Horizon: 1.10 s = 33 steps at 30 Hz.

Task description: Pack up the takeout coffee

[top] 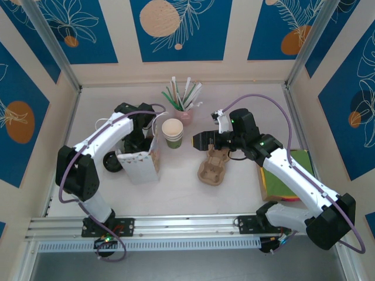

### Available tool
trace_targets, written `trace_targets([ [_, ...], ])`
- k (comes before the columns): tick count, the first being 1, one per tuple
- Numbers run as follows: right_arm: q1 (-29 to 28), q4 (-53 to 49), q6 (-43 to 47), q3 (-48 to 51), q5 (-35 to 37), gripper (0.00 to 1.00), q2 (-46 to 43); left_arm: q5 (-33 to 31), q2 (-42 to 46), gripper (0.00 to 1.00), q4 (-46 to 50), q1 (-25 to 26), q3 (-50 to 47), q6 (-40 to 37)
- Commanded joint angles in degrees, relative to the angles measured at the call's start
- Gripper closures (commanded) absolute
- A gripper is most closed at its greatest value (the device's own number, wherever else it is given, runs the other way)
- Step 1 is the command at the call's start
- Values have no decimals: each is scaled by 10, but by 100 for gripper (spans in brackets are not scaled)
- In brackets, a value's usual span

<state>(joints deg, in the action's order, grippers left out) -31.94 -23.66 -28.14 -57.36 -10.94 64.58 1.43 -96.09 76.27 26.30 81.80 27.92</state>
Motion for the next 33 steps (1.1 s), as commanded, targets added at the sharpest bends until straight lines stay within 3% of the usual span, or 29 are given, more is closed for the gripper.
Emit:
trace_targets([
  [1, 2, -9, -4, 2, -12, 1, -6, -22, -27, 44, -20, -7, -32, -10],
  [33, 2, -12, -5, 4, -11, 1, -9, -31, -40, 44, -42, -6, -52, -15],
])
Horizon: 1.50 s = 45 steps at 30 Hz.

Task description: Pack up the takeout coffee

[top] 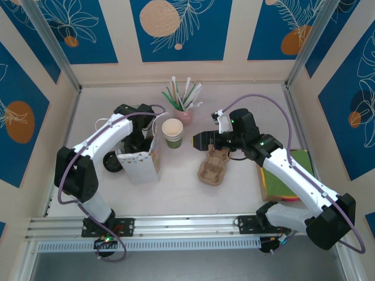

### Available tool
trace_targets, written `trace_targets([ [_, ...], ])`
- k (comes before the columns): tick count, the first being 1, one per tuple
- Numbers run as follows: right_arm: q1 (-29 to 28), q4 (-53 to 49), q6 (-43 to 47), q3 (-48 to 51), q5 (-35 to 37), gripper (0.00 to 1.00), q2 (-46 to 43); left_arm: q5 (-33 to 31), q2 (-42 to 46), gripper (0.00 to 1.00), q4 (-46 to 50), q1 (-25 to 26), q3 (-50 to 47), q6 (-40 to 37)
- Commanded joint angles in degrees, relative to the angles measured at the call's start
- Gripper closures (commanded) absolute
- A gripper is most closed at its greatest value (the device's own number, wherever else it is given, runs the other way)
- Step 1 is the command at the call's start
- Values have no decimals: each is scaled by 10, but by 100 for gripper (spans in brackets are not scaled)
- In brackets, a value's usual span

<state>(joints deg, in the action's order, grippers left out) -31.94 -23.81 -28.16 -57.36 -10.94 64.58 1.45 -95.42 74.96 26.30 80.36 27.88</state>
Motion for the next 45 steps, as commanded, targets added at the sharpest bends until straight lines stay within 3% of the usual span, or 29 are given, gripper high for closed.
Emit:
trace_targets([
  [1, 2, -11, -4, 3, -12, 1, -9, -32, -47, 44, -29, -6, -38, -14],
  [45, 1, -11, -6, 3, -15, 1, -11, -30, -54, 44, -42, -6, -50, -13],
])
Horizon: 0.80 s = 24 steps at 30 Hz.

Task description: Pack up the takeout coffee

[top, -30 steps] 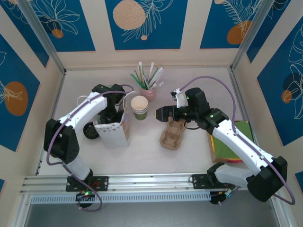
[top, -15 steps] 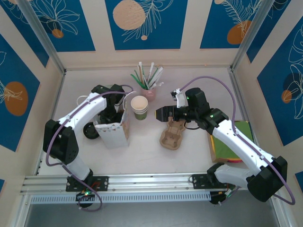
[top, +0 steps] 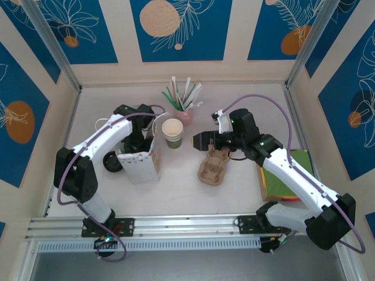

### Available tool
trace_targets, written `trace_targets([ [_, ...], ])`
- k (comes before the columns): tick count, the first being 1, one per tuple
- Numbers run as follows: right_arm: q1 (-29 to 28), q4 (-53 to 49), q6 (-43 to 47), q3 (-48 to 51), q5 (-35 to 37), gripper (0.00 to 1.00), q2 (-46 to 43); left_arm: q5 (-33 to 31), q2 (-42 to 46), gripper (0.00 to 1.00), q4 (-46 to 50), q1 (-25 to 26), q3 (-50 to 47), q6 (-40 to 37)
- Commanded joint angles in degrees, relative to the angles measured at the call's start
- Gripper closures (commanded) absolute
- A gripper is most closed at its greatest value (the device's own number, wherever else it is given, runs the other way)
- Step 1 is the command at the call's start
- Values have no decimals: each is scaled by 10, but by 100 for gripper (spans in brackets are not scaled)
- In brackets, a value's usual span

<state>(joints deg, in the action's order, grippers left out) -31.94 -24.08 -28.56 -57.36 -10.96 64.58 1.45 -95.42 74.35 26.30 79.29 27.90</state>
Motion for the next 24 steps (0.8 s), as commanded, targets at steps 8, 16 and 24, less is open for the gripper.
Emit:
trace_targets([
  [8, 1, -11, 2, 0, -17, 1, -10, -28, -52, 44, -36, -6, -36, -12],
  [16, 1, -8, -2, 3, -17, 1, -12, -30, -54, 44, -31, -7, -29, -13],
  [24, 0, -5, -1, 3, -19, 1, -8, -32, -46, 43, -23, -6, -23, -10],
])
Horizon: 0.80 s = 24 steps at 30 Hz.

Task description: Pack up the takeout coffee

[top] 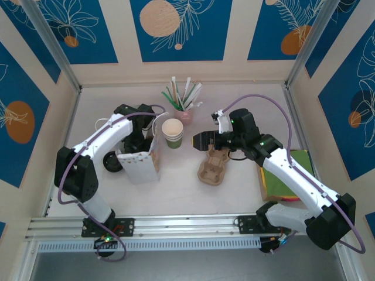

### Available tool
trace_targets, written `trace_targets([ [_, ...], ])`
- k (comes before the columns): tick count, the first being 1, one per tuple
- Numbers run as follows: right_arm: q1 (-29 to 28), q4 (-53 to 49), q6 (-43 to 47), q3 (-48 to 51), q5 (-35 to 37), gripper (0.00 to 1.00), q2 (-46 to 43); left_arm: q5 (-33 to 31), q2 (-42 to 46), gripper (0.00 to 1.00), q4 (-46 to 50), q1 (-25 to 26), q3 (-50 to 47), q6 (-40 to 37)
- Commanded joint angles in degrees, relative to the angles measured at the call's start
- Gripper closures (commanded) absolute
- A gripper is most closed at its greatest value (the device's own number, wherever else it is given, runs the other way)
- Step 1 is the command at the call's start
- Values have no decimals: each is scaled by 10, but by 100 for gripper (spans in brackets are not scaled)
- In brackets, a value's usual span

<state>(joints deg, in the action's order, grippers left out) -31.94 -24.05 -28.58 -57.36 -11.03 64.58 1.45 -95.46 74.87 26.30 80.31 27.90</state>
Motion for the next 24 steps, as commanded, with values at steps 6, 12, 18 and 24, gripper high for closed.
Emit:
trace_targets([
  [6, 0, -5, -2, 3, -19, 1, -8, -32, -41, 40, -20, -6, -25, -9],
  [12, 1, -4, -3, 4, -19, 1, -8, -32, -36, 36, -11, -6, -17, -7],
  [18, 0, -3, -3, 5, -19, 1, -8, -36, -30, 36, -4, -6, -11, -6],
  [24, 0, 0, -4, 4, -21, 1, -7, -35, -29, 31, -2, -6, -11, -7],
])
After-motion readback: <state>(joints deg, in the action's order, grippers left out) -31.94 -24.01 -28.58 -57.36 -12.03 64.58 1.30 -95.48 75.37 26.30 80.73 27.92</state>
